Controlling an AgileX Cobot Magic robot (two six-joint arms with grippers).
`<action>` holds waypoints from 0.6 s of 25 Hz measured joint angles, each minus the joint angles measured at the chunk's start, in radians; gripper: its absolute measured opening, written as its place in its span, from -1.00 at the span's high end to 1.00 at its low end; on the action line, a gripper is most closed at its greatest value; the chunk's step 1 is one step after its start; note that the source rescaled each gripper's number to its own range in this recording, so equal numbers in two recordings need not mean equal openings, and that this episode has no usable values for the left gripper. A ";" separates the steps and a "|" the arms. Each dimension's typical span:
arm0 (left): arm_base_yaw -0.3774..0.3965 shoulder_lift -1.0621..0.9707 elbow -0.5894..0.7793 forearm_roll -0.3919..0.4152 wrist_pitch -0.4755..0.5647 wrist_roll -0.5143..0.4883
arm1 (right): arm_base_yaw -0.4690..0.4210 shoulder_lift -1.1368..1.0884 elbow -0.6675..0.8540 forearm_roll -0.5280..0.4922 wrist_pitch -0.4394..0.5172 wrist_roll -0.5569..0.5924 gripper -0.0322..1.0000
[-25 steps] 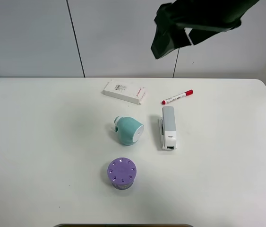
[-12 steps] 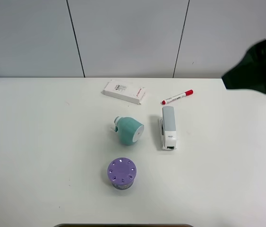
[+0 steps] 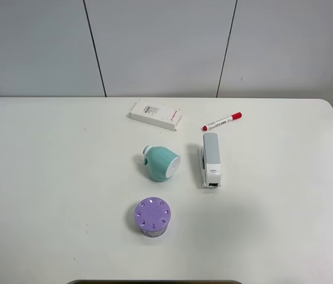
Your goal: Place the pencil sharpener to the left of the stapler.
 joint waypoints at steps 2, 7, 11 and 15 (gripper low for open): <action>0.000 0.000 0.000 0.000 0.000 0.000 | -0.047 -0.087 0.055 0.002 -0.019 0.000 -0.60; 0.000 0.000 0.000 0.000 0.000 0.000 | -0.125 -0.303 0.169 0.003 -0.045 0.000 -0.60; 0.000 0.000 0.000 0.000 0.000 0.000 | -0.160 -0.431 0.234 0.004 -0.046 0.000 -0.60; 0.000 0.000 0.000 0.000 0.000 0.000 | -0.171 -0.444 0.239 0.011 -0.055 0.000 -0.60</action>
